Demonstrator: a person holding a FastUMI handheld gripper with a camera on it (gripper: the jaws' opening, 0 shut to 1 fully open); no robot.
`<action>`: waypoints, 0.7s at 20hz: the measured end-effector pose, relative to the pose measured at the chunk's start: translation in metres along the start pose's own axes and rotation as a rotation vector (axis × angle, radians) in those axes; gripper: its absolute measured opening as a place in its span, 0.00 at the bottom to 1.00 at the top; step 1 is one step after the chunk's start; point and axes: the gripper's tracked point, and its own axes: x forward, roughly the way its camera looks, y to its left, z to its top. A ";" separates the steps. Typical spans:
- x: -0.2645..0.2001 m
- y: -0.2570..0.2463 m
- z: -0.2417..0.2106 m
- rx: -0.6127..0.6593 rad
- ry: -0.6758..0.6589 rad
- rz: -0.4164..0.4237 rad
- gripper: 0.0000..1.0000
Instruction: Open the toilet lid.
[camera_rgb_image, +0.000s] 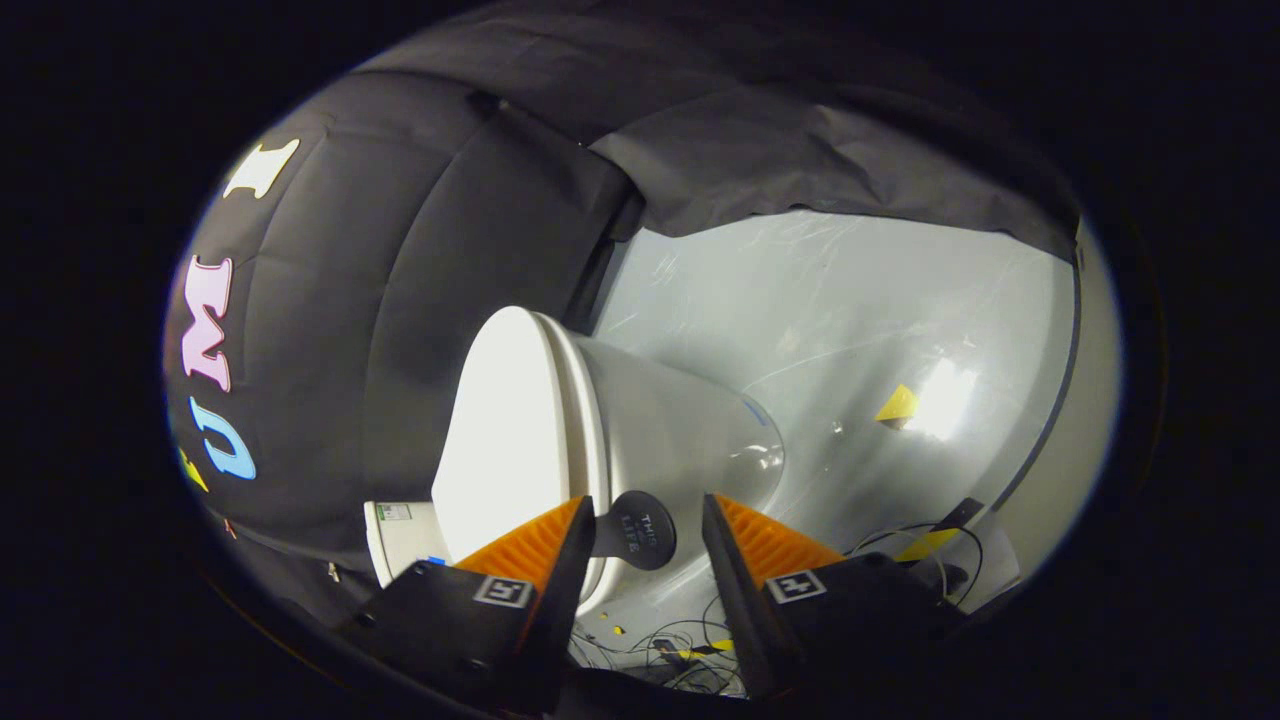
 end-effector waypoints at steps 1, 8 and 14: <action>0.005 -0.003 0.001 0.001 0.003 -0.008 0.67; 0.004 0.002 -0.005 -0.010 0.044 0.089 0.34; -0.001 0.003 -0.001 0.054 0.030 0.164 0.12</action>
